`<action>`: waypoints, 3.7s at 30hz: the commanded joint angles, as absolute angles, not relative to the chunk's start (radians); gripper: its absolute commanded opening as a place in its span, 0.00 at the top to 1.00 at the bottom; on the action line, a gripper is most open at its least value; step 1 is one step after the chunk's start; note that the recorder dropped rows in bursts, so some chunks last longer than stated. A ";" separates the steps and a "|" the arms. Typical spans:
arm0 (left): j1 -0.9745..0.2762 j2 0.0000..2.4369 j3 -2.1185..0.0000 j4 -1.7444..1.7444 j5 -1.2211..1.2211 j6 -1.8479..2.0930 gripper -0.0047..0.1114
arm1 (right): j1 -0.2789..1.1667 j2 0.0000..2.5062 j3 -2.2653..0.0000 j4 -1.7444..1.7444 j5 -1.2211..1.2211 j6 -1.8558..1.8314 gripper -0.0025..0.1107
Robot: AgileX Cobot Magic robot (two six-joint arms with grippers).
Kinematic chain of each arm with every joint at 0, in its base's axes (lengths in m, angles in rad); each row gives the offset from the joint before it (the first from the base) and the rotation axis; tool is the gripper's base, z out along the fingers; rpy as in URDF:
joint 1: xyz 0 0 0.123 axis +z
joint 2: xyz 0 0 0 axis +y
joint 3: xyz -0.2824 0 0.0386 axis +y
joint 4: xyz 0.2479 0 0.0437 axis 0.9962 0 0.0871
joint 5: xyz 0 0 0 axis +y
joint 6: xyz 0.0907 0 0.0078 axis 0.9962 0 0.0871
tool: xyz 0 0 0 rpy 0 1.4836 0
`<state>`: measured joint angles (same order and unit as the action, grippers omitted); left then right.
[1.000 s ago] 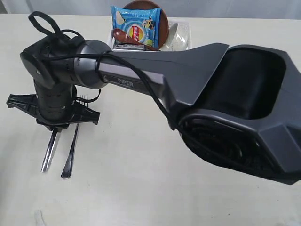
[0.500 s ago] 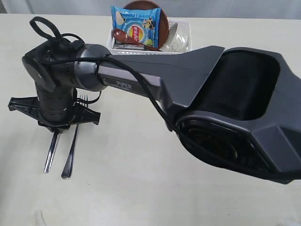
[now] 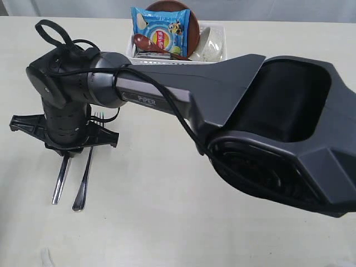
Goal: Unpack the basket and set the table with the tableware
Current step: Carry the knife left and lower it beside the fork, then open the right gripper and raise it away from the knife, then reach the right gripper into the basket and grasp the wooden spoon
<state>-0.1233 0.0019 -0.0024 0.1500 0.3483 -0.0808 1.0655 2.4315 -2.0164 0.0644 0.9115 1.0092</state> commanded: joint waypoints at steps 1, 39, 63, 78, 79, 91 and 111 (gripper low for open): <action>-0.128 0.000 0.000 0.154 0.348 -0.083 0.96 | 1.061 2.427 -2.022 0.054 0.906 0.993 0.98; -0.128 0.000 0.000 0.148 0.348 -0.083 0.96 | 0.994 2.038 -2.036 -0.135 1.055 0.393 0.71; -0.128 0.000 0.000 0.148 0.348 -0.083 0.96 | 0.536 2.093 -2.032 0.228 1.054 -0.236 0.53; -0.128 0.000 0.000 0.148 0.348 -0.083 0.96 | 0.409 2.266 -2.032 0.600 0.953 -0.713 0.51; -0.128 0.000 0.000 0.148 0.348 -0.083 0.96 | 0.409 2.271 -2.032 0.601 0.936 -0.727 0.51; -0.128 0.000 0.000 0.148 0.348 -0.083 0.96 | 0.451 2.331 -2.035 0.631 0.847 -0.842 0.51; -0.128 0.000 0.000 0.148 0.348 -0.083 0.96 | 0.494 2.458 -2.035 0.600 0.656 -0.853 0.51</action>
<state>-0.1233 0.0019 -0.0024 0.1500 0.3483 -0.0808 0.4945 2.4377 -2.0326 0.6135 0.6513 -0.8451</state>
